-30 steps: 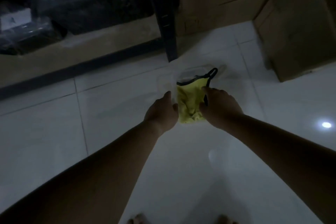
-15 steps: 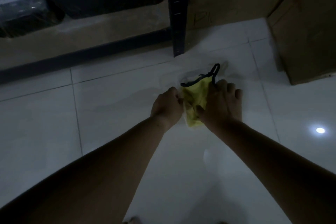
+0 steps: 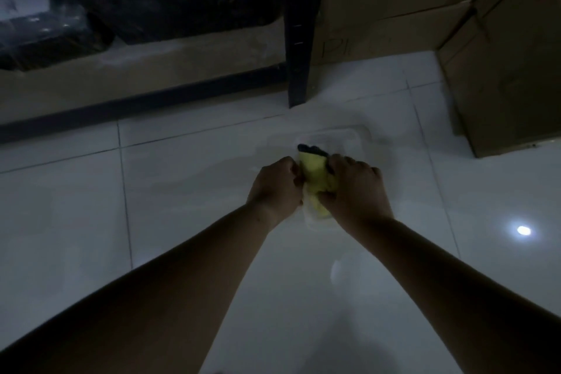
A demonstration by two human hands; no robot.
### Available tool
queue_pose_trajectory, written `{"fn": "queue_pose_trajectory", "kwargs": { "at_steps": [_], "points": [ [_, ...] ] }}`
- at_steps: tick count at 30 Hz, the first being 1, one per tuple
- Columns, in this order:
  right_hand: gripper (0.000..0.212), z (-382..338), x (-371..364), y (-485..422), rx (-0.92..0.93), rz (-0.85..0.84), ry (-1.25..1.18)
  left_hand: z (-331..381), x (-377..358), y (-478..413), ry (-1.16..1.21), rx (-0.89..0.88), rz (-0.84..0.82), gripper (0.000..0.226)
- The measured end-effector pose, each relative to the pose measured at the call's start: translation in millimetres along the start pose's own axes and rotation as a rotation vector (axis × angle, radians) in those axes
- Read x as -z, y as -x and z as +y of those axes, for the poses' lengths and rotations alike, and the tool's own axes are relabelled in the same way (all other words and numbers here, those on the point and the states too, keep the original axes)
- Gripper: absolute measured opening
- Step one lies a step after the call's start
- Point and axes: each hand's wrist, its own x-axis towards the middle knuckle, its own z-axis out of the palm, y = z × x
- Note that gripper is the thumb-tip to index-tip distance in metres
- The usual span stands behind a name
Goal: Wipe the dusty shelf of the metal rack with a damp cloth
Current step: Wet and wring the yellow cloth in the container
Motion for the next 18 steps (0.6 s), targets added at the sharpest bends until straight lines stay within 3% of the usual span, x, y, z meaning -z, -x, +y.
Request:
{"fn": "queue_pose_trajectory", "kwargs": {
  "at_steps": [2, 5, 7, 12, 15, 18],
  "points": [
    [0.029, -5.9, 30.3, 12.4, -0.094, 0.066, -0.340, 5.9, 9.7, 5.3, -0.050, 0.019, -0.045, 0.029],
    [0.037, -17.1, 85.8, 38.8, -0.245, 0.156, -0.649, 24.2, 40.6, 33.7, -0.165, 0.071, -0.128, 0.057],
    [0.038, -31.7, 128.7, 59.1, -0.317, 0.165, -0.861, 39.9, 71.7, 68.5, -0.236, 0.017, -0.156, 0.063],
    [0.027, -96.2, 265.1, 119.6, -0.414, 0.093, -1.166, 103.0, 178.9, 203.2, -0.229, -0.143, -0.115, 0.057],
    [0.036, -155.5, 370.7, 155.0, -0.437, 0.035, -1.279, 156.8, 256.0, 301.1, -0.204, -0.246, -0.013, 0.048],
    [0.019, -221.0, 488.3, 192.2, -0.414, 0.002, -1.382, 223.7, 330.6, 410.4, -0.177, -0.369, 0.112, 0.041]
  ]
}}
